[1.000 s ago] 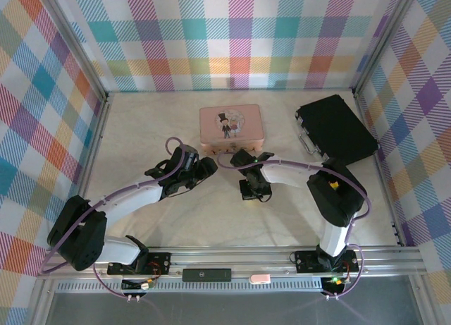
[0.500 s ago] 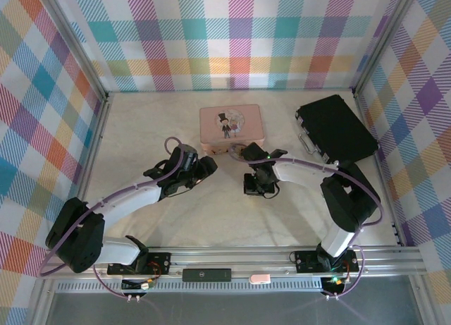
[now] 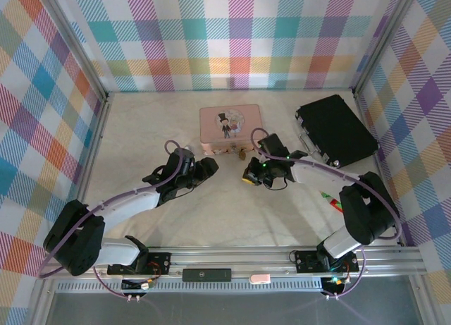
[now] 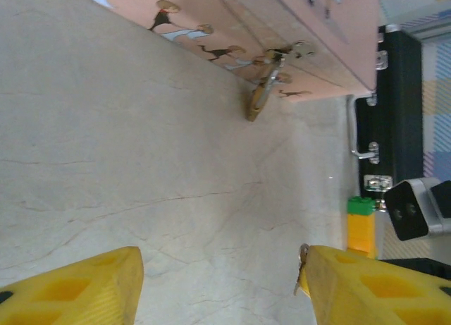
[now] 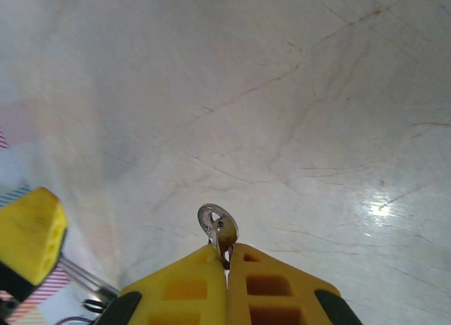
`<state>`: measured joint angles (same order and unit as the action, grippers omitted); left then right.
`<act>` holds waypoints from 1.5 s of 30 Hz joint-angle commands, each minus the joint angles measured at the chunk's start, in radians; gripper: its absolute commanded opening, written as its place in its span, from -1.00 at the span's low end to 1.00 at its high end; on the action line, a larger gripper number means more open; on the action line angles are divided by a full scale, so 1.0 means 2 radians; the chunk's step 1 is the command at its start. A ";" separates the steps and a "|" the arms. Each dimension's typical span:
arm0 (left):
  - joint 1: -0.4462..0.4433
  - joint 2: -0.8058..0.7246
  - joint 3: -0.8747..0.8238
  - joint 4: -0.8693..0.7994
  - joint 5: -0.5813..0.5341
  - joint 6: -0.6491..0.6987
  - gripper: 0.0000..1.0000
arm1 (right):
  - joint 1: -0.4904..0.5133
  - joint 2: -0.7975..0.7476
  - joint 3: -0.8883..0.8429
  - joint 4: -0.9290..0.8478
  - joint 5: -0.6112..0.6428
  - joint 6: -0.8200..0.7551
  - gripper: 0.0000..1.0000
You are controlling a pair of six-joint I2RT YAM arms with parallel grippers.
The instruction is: Unlock a padlock with a key
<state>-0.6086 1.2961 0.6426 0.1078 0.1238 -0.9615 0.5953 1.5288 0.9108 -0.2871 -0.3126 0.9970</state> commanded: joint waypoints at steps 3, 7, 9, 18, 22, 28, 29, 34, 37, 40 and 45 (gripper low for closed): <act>-0.014 -0.008 -0.014 0.060 0.022 -0.016 0.11 | -0.011 -0.024 -0.048 0.109 -0.031 0.098 -1.00; -0.029 0.000 -0.017 0.073 0.022 -0.025 0.02 | -0.012 -0.019 -0.061 0.156 -0.045 0.124 -1.00; -0.031 0.005 -0.019 0.079 0.020 -0.034 -0.03 | -0.012 -0.016 -0.062 0.157 -0.043 0.131 -1.00; -0.047 0.037 -0.025 0.147 0.015 -0.053 -0.12 | -0.013 -0.013 -0.132 0.300 -0.034 0.293 -1.00; -0.050 0.062 -0.016 0.175 0.025 -0.050 -0.20 | -0.013 -0.018 -0.128 0.299 -0.037 0.303 -1.00; -0.055 0.096 -0.014 0.214 0.036 -0.057 -0.31 | -0.013 -0.009 -0.159 0.366 -0.044 0.364 -1.00; -0.056 0.101 -0.015 0.224 0.039 -0.060 -0.32 | -0.013 -0.008 -0.165 0.378 -0.045 0.374 -1.00; -0.058 0.122 -0.002 0.248 0.054 -0.061 -0.46 | -0.013 -0.014 -0.172 0.383 -0.043 0.382 -1.00; -0.058 0.130 0.000 0.248 0.061 -0.057 -0.47 | -0.013 -0.017 -0.179 0.391 -0.039 0.386 -1.00; -0.059 0.133 -0.006 0.246 0.061 -0.055 -0.48 | -0.013 -0.016 -0.187 0.407 -0.038 0.396 -1.00; -0.061 0.137 -0.012 0.262 0.073 -0.051 -0.49 | -0.013 -0.009 -0.184 0.412 -0.041 0.395 -1.00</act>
<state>-0.7219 1.5593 0.6159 0.5743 0.2356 -1.0832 0.5751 1.4979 0.5488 0.4911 -0.3870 1.7729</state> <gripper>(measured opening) 0.259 0.056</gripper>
